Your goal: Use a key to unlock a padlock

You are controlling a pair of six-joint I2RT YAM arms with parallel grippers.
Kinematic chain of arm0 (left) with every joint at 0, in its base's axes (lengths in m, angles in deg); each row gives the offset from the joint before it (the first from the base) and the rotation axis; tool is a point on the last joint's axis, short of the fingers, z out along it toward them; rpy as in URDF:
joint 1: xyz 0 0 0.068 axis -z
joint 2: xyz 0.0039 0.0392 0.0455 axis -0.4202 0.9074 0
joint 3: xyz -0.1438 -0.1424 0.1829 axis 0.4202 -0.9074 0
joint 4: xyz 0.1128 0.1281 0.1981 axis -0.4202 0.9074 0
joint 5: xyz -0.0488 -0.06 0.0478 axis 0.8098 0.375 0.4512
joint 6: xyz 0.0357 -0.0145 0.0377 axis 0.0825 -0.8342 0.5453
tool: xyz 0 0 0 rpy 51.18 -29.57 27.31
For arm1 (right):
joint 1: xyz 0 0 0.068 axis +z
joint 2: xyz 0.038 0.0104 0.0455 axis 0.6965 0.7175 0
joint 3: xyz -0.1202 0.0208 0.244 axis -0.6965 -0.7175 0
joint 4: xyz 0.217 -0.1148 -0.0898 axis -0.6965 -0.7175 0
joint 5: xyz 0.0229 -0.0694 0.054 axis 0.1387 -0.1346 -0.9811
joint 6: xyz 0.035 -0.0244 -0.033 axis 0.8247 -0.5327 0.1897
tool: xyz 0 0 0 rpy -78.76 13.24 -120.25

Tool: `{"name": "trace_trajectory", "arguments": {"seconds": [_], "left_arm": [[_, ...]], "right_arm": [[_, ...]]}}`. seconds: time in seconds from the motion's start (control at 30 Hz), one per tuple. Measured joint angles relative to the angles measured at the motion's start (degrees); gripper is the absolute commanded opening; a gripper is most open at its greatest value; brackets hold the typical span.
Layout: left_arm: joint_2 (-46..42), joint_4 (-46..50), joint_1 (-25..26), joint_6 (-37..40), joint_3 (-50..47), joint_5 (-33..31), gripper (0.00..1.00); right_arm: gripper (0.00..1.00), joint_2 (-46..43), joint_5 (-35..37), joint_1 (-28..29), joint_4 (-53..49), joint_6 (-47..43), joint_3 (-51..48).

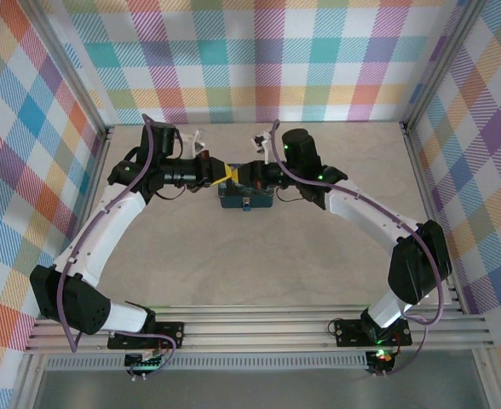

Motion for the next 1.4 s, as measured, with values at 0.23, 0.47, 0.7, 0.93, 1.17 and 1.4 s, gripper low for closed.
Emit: {"name": "trace_trajectory", "arguments": {"seconds": [0.23,0.47,0.7,0.93,1.17,1.4], "left_arm": [[0.5,1.2,0.0,1.2,0.0,1.0,0.0],[1.6,2.8,0.0,2.5,0.0,1.0,0.0],[1.6,3.9,0.0,2.6,0.0,1.0,0.0],[1.9,3.9,0.0,2.6,0.1,1.1,0.0],[2.2,3.9,0.0,2.6,0.1,2.1,0.0],[2.5,3.8,0.0,2.5,0.5,2.5,0.0]], "right_arm": [[0.04,-1.9,0.1,0.0,-1.8,-2.8,-0.5],[0.11,-9.4,2.0,-0.9,-0.2,-2.6,-7.7],[0.47,-13.7,2.8,-1.8,2.0,-0.4,-10.2],[0.52,-10.5,0.9,-1.9,8.9,5.7,-10.3],[0.48,-6.4,-0.7,-1.9,9.5,6.3,-9.5],[0.44,-4.7,-2.9,-1.9,10.9,6.3,-8.5]]}}
